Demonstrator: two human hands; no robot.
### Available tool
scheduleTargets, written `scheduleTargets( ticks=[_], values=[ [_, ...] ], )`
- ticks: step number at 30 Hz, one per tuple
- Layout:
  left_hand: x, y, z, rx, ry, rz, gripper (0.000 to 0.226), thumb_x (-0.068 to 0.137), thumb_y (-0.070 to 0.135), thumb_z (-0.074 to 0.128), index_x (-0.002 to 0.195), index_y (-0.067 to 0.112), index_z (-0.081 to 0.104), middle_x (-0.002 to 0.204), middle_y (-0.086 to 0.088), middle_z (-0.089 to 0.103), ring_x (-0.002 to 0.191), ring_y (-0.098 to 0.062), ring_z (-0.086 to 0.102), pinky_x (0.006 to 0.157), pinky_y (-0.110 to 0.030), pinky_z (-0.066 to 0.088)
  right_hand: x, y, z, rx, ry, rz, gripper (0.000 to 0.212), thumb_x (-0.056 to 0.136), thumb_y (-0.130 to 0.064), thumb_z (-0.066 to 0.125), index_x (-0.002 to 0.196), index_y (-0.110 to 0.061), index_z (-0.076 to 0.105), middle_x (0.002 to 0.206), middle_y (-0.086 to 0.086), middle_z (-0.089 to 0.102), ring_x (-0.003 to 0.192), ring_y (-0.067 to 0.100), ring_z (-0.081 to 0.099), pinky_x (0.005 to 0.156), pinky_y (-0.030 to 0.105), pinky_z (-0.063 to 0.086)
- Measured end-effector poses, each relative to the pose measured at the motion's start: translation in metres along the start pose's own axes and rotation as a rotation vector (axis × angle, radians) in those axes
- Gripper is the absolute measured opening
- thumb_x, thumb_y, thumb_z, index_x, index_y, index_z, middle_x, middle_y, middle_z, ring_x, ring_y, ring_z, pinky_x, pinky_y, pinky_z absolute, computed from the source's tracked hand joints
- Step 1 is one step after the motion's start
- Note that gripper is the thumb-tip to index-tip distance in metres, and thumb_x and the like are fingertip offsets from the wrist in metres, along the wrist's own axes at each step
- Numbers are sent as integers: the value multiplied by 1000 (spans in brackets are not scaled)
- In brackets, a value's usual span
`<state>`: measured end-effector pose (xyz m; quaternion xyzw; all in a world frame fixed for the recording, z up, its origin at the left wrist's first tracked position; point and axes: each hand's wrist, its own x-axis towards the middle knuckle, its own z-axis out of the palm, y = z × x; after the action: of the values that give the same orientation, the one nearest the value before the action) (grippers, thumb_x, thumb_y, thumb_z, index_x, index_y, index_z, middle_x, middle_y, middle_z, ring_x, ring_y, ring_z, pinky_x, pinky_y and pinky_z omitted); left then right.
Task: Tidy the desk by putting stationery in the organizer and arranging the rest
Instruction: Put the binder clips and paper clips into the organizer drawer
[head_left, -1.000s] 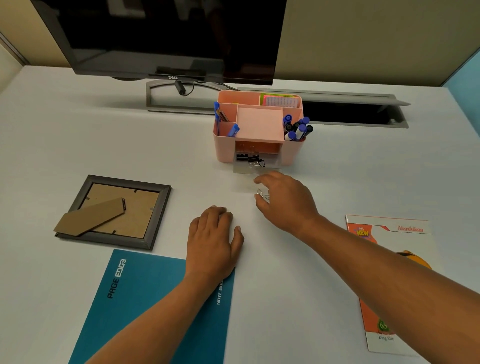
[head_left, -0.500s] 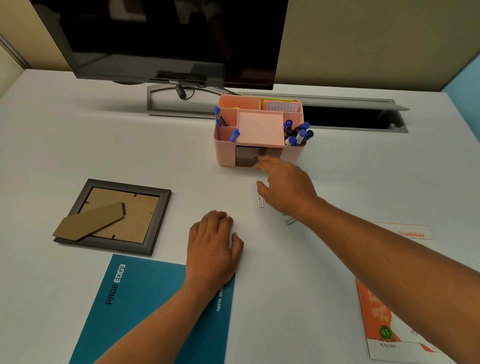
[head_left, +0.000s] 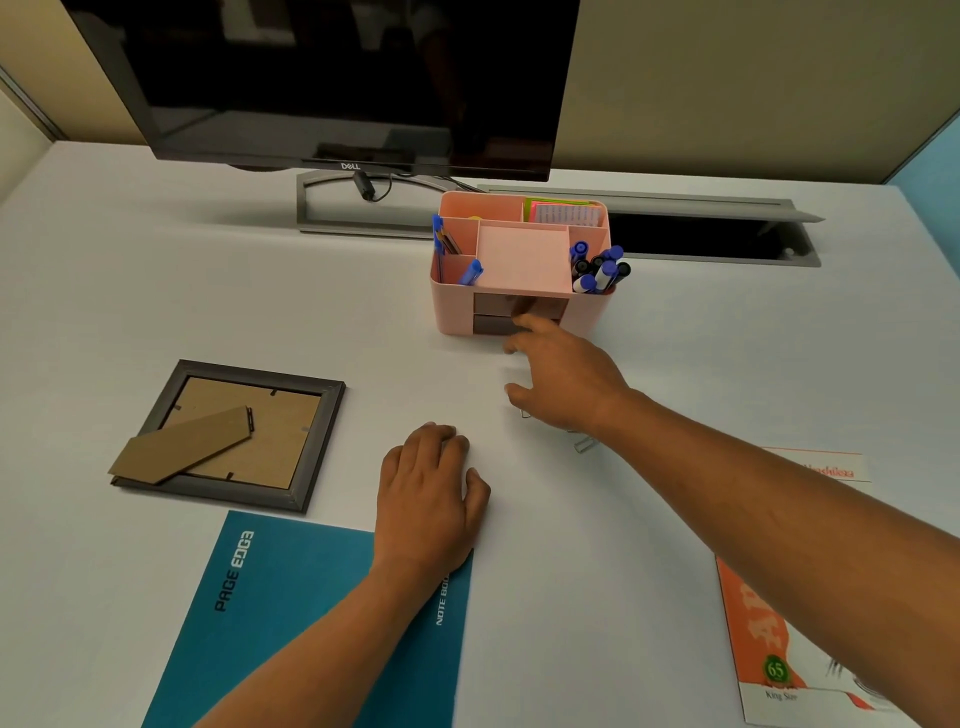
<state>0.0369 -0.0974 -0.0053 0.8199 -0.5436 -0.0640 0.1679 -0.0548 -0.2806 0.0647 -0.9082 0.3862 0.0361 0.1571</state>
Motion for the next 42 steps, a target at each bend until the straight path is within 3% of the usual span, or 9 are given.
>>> scheduleTargets(
  ticks=[7,11,14,21,27,32,36,40,42],
  values=[
    [0,0,0,12,-15,-1,38,90,37,39,116,16,58,123,-2,55,115,-20,49,99,-35,37,-12,-8,-4,44,2,-17,37,84,-41,68,114,-23,59,134,-6,42,100,16,56,77,24,47],
    [0,1,-1,18,-17,3,39,90,37,38,116,16,58,122,-2,55,115,-21,49,98,-36,37,-32,-16,-1,22,-30,-27,34,85,-41,66,113,-24,58,127,-5,45,92,17,57,78,28,53],
    [0,3,-3,15,-20,1,40,90,38,37,116,16,58,122,-3,56,115,-21,50,99,-37,38,-42,-19,4,76,-32,-10,36,86,-40,66,118,-27,58,130,-7,47,98,15,57,83,27,51],
    [0,5,-6,-13,-21,-18,43,91,43,36,116,17,59,122,-2,58,112,-21,53,99,-38,39,-65,17,-10,426,239,266,26,83,-10,65,103,-27,65,110,-8,62,89,16,62,84,31,52],
    [8,10,-23,148,-158,69,53,95,57,31,121,18,56,127,0,58,120,-21,53,93,-36,46,-96,52,12,313,130,383,24,82,-16,68,105,-25,66,111,-5,65,98,18,61,87,33,50],
    [21,24,-35,247,-237,49,50,94,58,34,120,20,53,118,3,55,107,-17,53,85,-31,43,-102,55,23,248,105,364,25,81,-31,70,105,-29,64,106,-6,61,101,17,58,85,33,48],
    [27,41,-35,138,-224,34,45,94,53,43,124,22,55,121,4,57,107,-17,55,88,-32,47,-97,51,25,155,103,259,16,87,-30,64,102,-31,66,103,-6,58,94,20,59,73,29,46],
    [27,59,-35,-2,-204,73,35,93,47,48,120,26,59,122,9,59,107,-15,56,80,-29,46,-92,49,22,23,0,238,16,88,-28,58,101,-30,66,104,-5,58,96,22,59,74,31,45],
    [28,66,-36,-65,-203,77,36,93,45,50,125,29,56,127,10,58,111,-13,55,84,-27,45,-91,47,23,-22,-32,246,13,85,-24,56,93,-26,65,99,-3,60,93,24,60,70,30,43]
  ],
)
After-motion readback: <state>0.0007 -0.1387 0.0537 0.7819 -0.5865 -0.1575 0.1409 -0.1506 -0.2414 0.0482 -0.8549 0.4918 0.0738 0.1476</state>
